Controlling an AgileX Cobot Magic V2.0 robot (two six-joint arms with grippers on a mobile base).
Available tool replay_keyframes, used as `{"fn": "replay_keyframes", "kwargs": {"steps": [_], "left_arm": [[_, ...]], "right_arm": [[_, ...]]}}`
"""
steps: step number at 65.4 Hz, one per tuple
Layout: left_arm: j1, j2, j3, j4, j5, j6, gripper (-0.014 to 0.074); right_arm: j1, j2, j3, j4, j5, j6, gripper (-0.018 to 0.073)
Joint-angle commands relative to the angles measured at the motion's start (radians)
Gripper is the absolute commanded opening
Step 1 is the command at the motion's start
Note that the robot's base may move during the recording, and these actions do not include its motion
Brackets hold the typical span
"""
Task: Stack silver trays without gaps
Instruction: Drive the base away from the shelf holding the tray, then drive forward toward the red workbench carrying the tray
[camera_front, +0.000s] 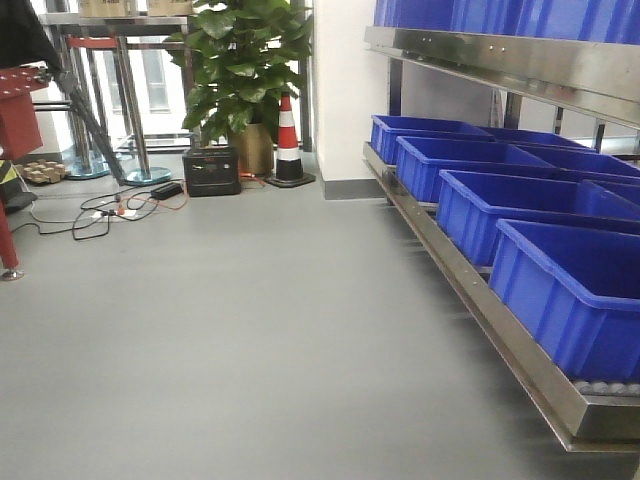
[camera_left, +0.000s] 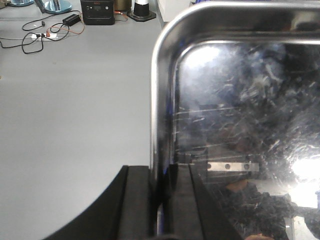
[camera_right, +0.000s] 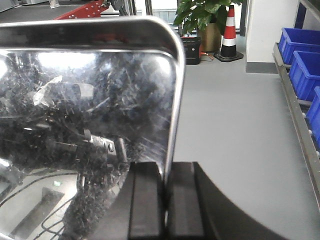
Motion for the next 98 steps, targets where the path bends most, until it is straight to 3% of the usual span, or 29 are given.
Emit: {"fn": "replay_keyframes", "kwargs": {"steps": [1,31,70,98], "left_arm": [[-0.022,0.002,-0.008,-0.023,-0.110,0.002,-0.0016],[-0.022,0.002,-0.008,-0.023,-0.110,0.002,-0.0016],[-0.022,0.002,-0.008,-0.023,-0.110,0.002,-0.0016],[-0.022,0.002,-0.008,-0.023,-0.110,0.002,-0.0016]], "right_arm": [[0.019,0.007,-0.007,-0.022,-0.139,-0.009,-0.0075],[0.019,0.007,-0.007,-0.022,-0.218,-0.009,-0.0075],[0.019,0.007,-0.007,-0.022,-0.666,-0.009,-0.0075],[0.019,0.007,-0.007,-0.022,-0.802,-0.009,-0.0075]]}}
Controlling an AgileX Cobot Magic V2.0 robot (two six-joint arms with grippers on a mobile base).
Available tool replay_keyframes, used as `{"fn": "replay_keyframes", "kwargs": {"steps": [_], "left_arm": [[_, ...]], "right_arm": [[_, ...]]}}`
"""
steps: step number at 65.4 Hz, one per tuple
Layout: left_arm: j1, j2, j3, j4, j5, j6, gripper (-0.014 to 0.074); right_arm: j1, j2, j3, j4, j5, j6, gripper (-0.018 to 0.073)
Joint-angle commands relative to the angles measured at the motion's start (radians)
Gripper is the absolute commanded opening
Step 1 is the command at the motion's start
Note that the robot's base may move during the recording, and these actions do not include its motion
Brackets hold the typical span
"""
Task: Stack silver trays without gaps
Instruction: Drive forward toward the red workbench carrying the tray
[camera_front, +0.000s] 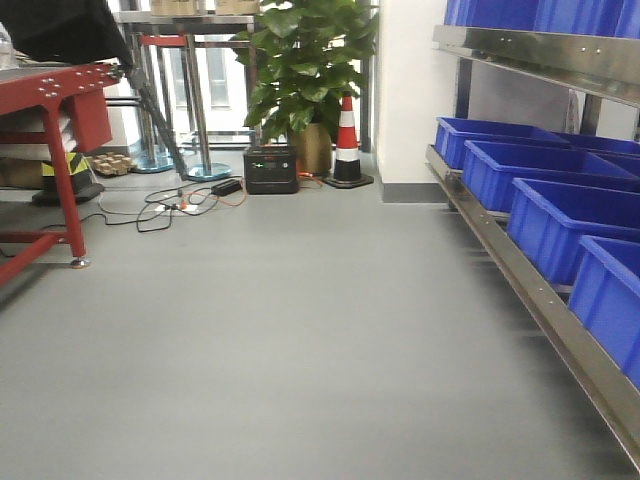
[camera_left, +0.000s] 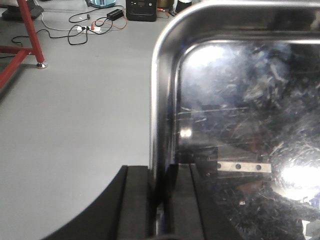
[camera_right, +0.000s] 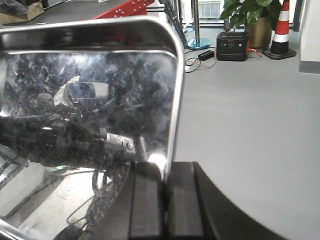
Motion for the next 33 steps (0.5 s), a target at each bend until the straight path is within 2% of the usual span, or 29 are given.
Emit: {"fn": "replay_keyframes", "kwargs": {"steps": [1,33], "left_arm": [[-0.022,0.002,-0.008,-0.023,-0.144,0.002,-0.0016],[-0.022,0.002,-0.008,-0.023,-0.144,0.002,-0.0016]], "right_arm": [[0.019,0.007,-0.007,-0.053,-0.756,-0.011,-0.0075],[0.019,0.007,-0.007,-0.053,-0.757,-0.011,-0.0075]]}}
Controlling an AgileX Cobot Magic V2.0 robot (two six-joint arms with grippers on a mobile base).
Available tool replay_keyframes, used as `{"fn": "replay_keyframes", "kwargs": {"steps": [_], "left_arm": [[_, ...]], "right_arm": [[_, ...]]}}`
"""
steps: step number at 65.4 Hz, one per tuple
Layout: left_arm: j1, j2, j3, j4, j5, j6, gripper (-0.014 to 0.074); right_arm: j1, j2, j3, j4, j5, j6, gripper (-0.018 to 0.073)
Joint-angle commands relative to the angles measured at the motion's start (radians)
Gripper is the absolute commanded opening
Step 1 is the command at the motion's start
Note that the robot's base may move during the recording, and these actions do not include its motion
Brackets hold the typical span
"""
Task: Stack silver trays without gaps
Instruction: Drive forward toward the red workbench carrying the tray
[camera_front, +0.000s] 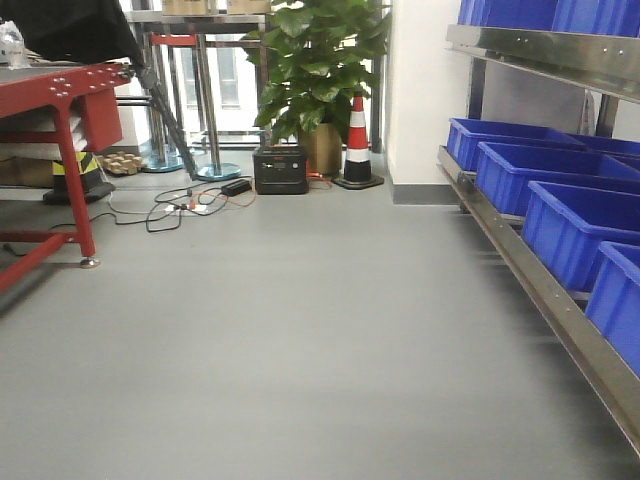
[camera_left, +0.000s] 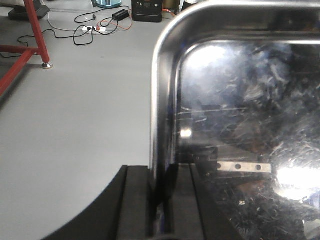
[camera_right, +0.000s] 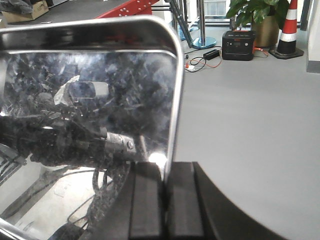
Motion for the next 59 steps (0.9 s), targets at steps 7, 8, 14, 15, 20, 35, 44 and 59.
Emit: {"fn": "replay_keyframes", "kwargs": {"steps": [7,8,14,15,20,35,44,59], "left_arm": [[-0.022,0.002,-0.008,-0.023,-0.144,0.002,-0.0016],[-0.022,0.002,-0.008,-0.023,-0.144,0.002,-0.0016],[-0.022,0.002,-0.008,-0.023,-0.144,0.002,-0.0016],[-0.022,0.002,-0.008,-0.023,-0.144,0.002,-0.0016],[-0.022,0.002,-0.008,-0.023,-0.144,0.002,-0.0016],[-0.022,0.002,-0.008,-0.023,-0.144,0.002,-0.0016],[-0.022,0.002,-0.008,-0.023,-0.144,0.002,-0.0016],[-0.022,0.002,-0.008,-0.023,-0.144,0.002,-0.0016]], "right_arm": [[0.019,0.007,-0.007,-0.058,-0.757,-0.011,-0.0075],[0.019,0.007,-0.007,-0.058,-0.757,-0.011,-0.0075],[0.019,0.007,-0.007,-0.058,-0.757,-0.011,-0.0075],[0.019,0.007,-0.007,-0.058,-0.757,-0.011,-0.0075],[0.019,0.007,-0.007,-0.058,-0.757,-0.011,-0.0075],[0.019,0.007,-0.007,-0.058,-0.762,-0.011,-0.0075],[0.019,0.007,-0.007,-0.058,-0.762,-0.011,-0.0075],[0.019,0.007,-0.007,-0.058,-0.762,-0.011,-0.0075]]}}
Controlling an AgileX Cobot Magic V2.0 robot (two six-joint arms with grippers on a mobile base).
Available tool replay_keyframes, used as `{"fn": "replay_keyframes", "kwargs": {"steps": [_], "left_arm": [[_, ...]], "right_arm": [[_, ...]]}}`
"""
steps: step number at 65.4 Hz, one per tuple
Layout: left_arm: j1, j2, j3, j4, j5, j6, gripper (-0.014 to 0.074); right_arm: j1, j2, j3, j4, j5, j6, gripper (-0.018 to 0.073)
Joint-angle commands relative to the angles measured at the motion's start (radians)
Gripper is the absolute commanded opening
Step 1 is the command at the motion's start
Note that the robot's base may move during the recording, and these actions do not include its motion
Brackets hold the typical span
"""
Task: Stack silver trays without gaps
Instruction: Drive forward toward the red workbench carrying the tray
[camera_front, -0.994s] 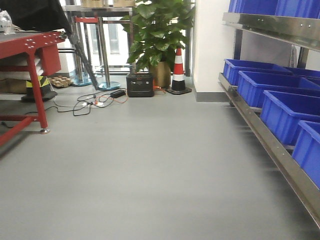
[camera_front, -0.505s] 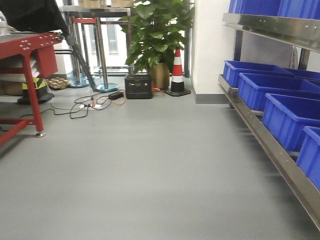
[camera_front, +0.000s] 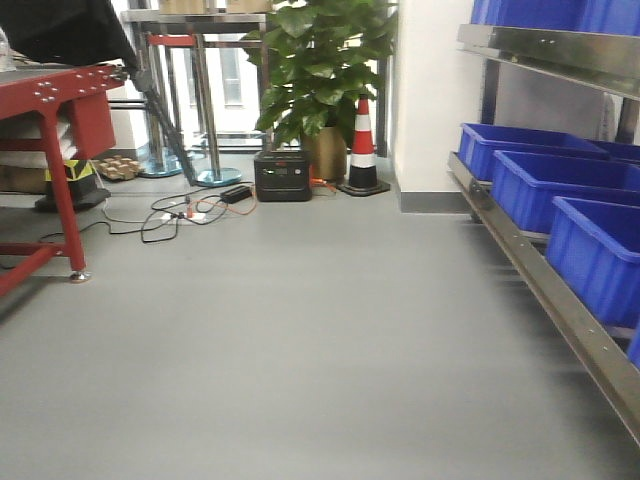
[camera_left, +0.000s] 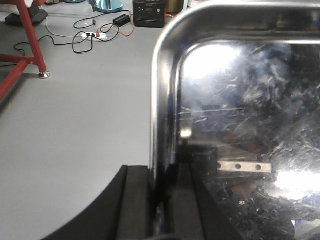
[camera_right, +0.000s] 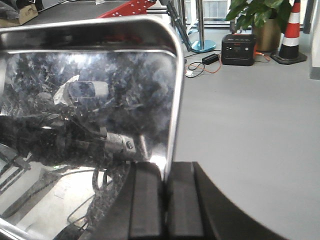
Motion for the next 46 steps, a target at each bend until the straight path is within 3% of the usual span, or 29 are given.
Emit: {"fn": "replay_keyframes", "kwargs": {"steps": [1,32,46], "left_arm": [[-0.022,0.002,-0.008,-0.023,-0.144,0.002,-0.0016],[-0.022,0.002,-0.008,-0.023,-0.144,0.002,-0.0016],[-0.022,0.002,-0.008,-0.023,-0.144,0.002,-0.0016]], "right_arm": [[0.019,0.007,-0.007,-0.058,-0.762,-0.011,-0.0075],[0.019,0.007,-0.007,-0.058,-0.758,-0.011,-0.0075],[0.019,0.007,-0.007,-0.058,-0.608,-0.011,-0.0075]]}}
